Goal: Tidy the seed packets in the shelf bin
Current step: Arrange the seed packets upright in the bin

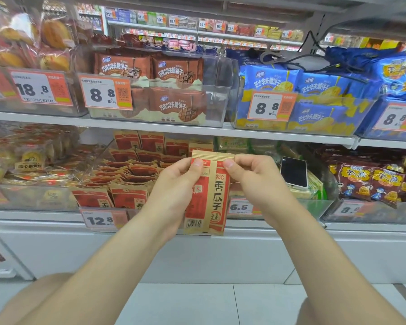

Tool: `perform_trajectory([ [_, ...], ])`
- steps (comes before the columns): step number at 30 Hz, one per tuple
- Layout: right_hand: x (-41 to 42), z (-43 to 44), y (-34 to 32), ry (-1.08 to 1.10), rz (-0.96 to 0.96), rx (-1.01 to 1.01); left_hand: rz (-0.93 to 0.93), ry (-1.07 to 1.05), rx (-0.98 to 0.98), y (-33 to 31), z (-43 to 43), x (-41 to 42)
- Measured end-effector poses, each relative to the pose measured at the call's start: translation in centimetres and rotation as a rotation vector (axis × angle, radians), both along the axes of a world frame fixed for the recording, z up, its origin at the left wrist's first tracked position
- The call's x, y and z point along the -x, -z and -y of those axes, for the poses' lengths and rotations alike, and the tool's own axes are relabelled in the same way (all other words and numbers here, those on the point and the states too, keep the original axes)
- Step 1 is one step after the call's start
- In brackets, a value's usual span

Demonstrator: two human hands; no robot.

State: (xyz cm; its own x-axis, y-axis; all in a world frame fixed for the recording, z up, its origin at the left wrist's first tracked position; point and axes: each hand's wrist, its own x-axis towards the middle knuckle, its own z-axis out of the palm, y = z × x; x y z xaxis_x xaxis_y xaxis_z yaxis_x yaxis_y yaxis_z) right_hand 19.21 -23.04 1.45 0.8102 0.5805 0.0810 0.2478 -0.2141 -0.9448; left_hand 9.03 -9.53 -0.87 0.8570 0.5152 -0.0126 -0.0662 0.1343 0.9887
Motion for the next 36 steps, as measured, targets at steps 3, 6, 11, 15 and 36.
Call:
perform_trajectory([
  [3, 0.0, 0.0, 0.0, -0.01, -0.014, -0.014, -0.003, -0.014, 0.024, -0.1, 0.0, 0.1],
  [6, 0.2, -0.1, -0.1, -0.035, -0.011, -0.042, 0.003, -0.047, 0.088, -0.4, 0.0, 0.2],
  [11, 0.2, -0.3, 0.2, 0.003, 0.106, -0.119, 0.109, -0.236, -0.041, -0.7, -0.1, 0.2],
  [15, 0.3, -0.6, 0.6, 0.062, 0.226, -0.156, 0.103, -0.298, -0.579, 0.0, -0.5, 0.2],
  [36, 1.1, -1.6, 1.2, 0.104, 0.464, -0.198, 0.122, -0.227, -0.336, -0.6, -0.3, 0.4],
])
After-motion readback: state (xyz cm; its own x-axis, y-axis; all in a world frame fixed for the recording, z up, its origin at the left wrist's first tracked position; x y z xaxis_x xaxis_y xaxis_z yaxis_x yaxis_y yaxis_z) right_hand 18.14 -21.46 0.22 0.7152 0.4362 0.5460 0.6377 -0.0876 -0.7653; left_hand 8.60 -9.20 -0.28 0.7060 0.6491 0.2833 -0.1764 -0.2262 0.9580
